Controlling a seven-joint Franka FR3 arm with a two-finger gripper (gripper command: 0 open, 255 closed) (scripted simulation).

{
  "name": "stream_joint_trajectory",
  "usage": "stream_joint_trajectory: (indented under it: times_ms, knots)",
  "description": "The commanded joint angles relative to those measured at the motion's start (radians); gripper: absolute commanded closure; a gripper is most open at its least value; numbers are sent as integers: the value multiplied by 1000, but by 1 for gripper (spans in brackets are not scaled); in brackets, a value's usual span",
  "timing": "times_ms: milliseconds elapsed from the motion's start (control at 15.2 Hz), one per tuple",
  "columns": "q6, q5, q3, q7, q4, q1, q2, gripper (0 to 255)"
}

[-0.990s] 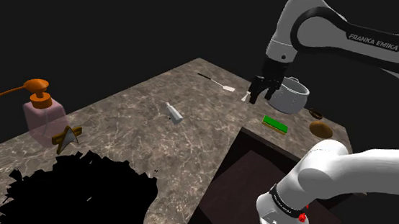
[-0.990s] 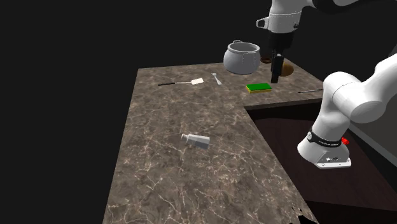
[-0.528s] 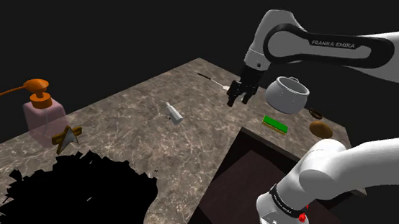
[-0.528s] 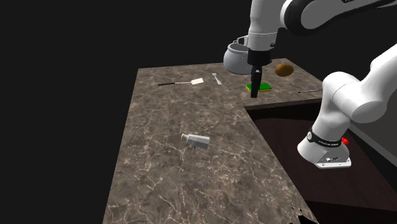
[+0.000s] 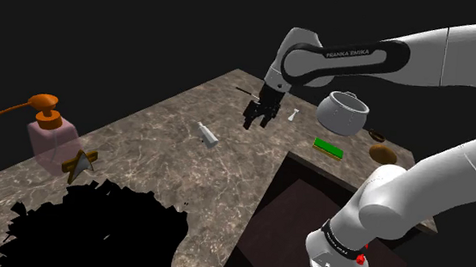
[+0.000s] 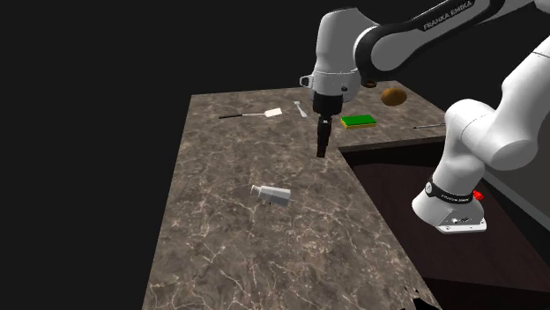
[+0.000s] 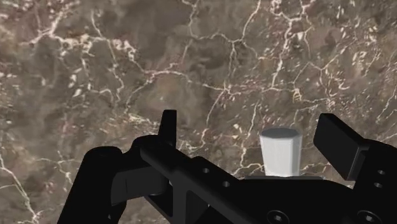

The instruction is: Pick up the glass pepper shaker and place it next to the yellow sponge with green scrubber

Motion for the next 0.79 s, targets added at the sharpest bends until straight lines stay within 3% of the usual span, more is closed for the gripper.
stream_joint_trajectory:
  times_ms: [0,726]
  knots:
    - [65,42,0,-25,22,20,70,0]
    - [275,298,16,-226,249,85,446,0]
